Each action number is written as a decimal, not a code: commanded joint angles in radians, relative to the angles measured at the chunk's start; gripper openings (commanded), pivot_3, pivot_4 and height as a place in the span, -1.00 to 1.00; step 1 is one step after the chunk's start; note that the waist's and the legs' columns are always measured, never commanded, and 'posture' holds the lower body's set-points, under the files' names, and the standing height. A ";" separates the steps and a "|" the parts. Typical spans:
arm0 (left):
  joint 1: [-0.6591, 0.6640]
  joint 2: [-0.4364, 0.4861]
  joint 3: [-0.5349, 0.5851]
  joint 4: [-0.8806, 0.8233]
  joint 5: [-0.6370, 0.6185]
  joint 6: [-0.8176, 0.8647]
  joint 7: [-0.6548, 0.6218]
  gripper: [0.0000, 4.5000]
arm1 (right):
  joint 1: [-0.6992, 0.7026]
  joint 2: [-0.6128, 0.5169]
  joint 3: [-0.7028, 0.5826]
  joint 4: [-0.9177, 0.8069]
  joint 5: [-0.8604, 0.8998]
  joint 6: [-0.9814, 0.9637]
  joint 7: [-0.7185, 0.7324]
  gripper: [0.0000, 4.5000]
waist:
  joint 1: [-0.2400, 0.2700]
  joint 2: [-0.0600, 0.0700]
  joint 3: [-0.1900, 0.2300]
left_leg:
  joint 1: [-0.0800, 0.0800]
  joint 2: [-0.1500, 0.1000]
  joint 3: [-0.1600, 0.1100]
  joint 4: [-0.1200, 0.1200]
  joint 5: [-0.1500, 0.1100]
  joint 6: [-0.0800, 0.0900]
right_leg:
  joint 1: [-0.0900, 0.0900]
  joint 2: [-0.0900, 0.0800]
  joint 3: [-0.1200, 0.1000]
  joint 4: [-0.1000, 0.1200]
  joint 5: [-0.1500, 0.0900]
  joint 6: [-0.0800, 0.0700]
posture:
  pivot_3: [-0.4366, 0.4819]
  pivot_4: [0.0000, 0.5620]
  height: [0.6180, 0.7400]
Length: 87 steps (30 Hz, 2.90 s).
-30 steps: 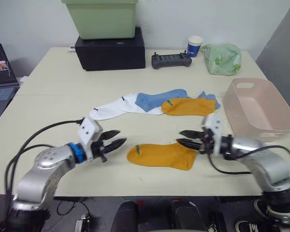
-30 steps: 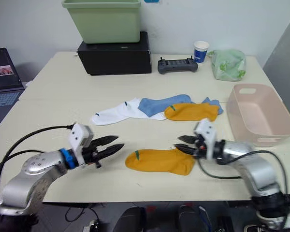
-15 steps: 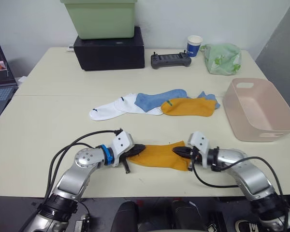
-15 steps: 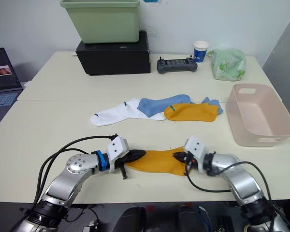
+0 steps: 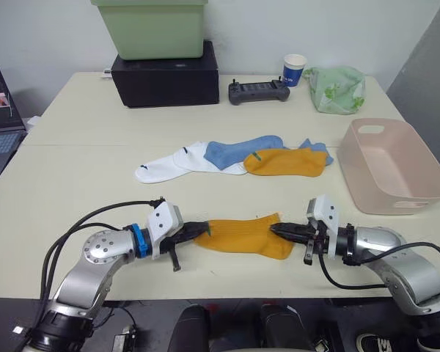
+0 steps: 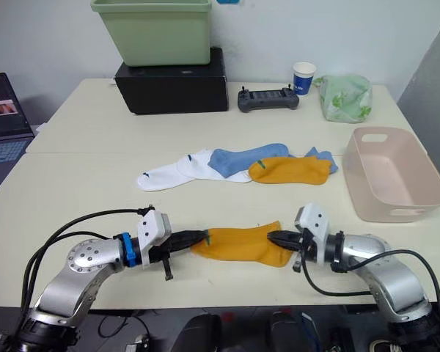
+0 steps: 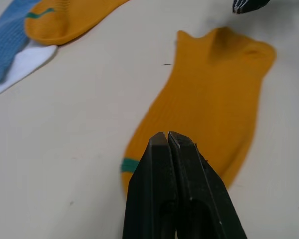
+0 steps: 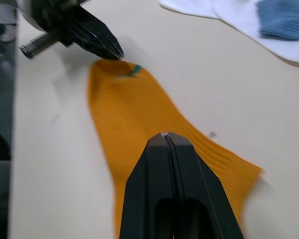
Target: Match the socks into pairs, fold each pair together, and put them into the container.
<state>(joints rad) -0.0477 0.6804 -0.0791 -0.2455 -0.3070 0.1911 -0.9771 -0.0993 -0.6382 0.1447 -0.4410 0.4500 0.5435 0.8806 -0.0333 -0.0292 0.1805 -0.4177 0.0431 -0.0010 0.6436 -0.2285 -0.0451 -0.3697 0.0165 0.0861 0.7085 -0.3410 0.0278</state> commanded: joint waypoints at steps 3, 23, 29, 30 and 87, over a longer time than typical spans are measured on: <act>0.014 0.016 -0.045 0.013 0.076 -0.006 0.009 -0.99 | 0.062 -0.024 0.050 0.051 -0.097 -0.076 -0.001 -1.00 | 0.002 0.000 0.000 | 0.000 -0.001 0.000 0.000 0.000 0.000 | 0.000 0.000 0.000 0.000 0.000 0.000 | -0.05 -0.47 1.00; 0.024 -0.066 0.326 0.073 -0.118 0.116 0.246 -0.81 | 0.069 0.020 -0.359 0.177 0.017 -0.112 -0.178 -0.72 | 0.001 -0.001 0.000 | 0.000 0.000 0.000 0.001 0.000 0.000 | 0.000 0.000 0.000 0.001 0.000 0.000 | -0.05 -0.47 1.00; 0.050 -0.127 0.384 0.147 -0.077 0.049 0.334 -0.01 | 0.047 0.067 -0.338 0.255 -0.094 -0.212 -0.254 0.20 | 0.001 -0.001 0.000 | 0.000 0.000 0.001 0.000 0.000 0.000 | -0.001 0.000 0.001 0.001 0.000 0.000 | -0.05 -0.47 1.00; 0.060 -0.138 0.383 0.146 -0.073 0.040 0.343 0.12 | 0.043 0.078 -0.329 0.260 -0.113 -0.221 -0.272 0.36 | 0.001 -0.001 0.000 | 0.000 0.000 0.001 0.000 0.000 0.000 | -0.001 0.000 0.001 0.001 0.000 0.000 | -0.05 -0.47 1.00; -0.199 -0.117 0.122 -0.210 -0.180 0.297 0.273 1.00 | -0.569 0.282 -0.008 0.752 -0.369 -0.172 -0.160 -0.99 | -0.008 0.000 0.000 | 0.000 0.000 0.002 0.001 0.000 0.000 | -0.003 0.000 0.001 0.005 0.000 0.000 | -0.05 -0.47 1.00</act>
<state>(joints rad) -0.2490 0.5474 0.0122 -0.4217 -0.4662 0.4910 -0.6918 -0.6754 -0.3406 0.1456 0.4279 0.0331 0.3209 0.6603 -0.0410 -0.0297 0.1805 -0.4178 0.0433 0.0007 0.6443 -0.2283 -0.0454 -0.3725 0.0165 0.0875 0.7130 -0.3407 0.0273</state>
